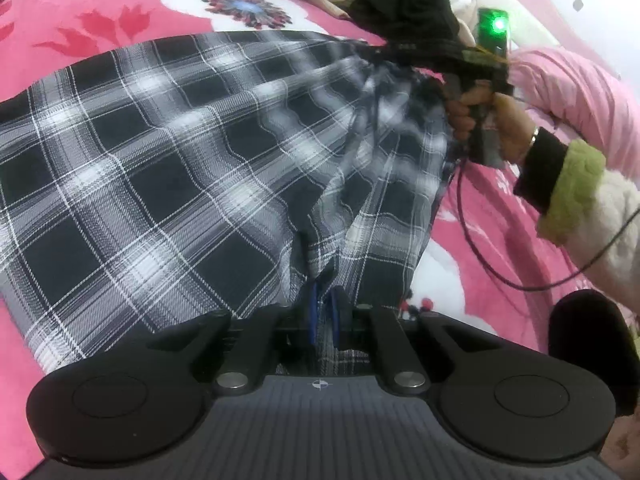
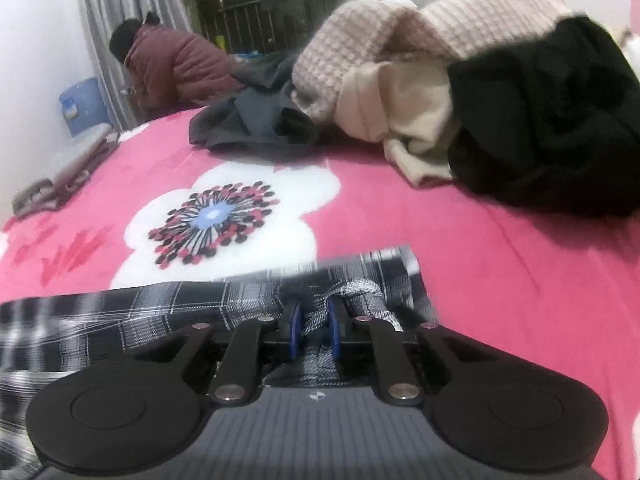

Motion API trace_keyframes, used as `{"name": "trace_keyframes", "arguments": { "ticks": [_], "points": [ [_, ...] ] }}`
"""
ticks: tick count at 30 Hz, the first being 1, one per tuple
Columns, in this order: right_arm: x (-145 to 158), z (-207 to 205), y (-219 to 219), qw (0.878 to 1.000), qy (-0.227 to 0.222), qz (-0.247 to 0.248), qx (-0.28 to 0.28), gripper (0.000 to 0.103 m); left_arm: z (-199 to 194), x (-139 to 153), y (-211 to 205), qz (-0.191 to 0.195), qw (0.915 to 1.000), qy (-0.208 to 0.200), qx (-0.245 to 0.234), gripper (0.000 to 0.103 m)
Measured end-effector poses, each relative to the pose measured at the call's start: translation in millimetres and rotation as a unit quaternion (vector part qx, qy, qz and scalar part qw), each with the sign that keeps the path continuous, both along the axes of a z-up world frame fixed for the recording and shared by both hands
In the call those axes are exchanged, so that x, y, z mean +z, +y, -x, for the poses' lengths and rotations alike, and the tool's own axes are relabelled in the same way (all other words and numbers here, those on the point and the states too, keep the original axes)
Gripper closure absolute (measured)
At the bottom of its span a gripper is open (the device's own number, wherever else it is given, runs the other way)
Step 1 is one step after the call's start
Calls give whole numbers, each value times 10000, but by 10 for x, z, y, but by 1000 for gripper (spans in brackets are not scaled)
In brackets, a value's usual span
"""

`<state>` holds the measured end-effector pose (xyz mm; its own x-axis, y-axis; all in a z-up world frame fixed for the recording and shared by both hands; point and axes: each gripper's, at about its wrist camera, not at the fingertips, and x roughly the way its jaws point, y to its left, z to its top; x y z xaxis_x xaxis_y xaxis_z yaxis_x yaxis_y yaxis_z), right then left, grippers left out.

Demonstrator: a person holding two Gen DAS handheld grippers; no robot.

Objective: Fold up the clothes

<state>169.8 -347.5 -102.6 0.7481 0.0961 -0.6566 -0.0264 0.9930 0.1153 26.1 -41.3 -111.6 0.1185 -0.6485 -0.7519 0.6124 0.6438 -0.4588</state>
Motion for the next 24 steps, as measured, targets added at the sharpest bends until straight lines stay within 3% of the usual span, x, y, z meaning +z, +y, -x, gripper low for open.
{"name": "trace_keyframes", "arguments": {
  "ticks": [4,7,11,13,16,19,22,24],
  "points": [
    [83,30,12,10000,26,65,-41,88,20,-5,4,12,10000,-39,-77,94],
    [320,255,-60,9994,-178,-268,-131,85,12,-34,35,76,9999,45,-75,94],
    [527,752,53,9978,-308,-365,462,83,-17,-60,81,200,9996,202,9,94],
    [445,956,111,9976,-113,-230,651,84,-55,-68,126,260,9990,355,100,94],
    [56,1088,71,9972,513,371,405,90,-103,-59,174,307,9979,535,220,94],
    [119,1163,-10,9989,395,136,207,89,-162,-37,82,267,9976,574,277,94],
    [353,1311,51,9995,-10,170,254,87,-138,59,127,238,9981,434,354,85],
    [444,1441,91,9989,-228,38,409,86,-111,112,138,274,9984,229,439,70]
  ]
}}
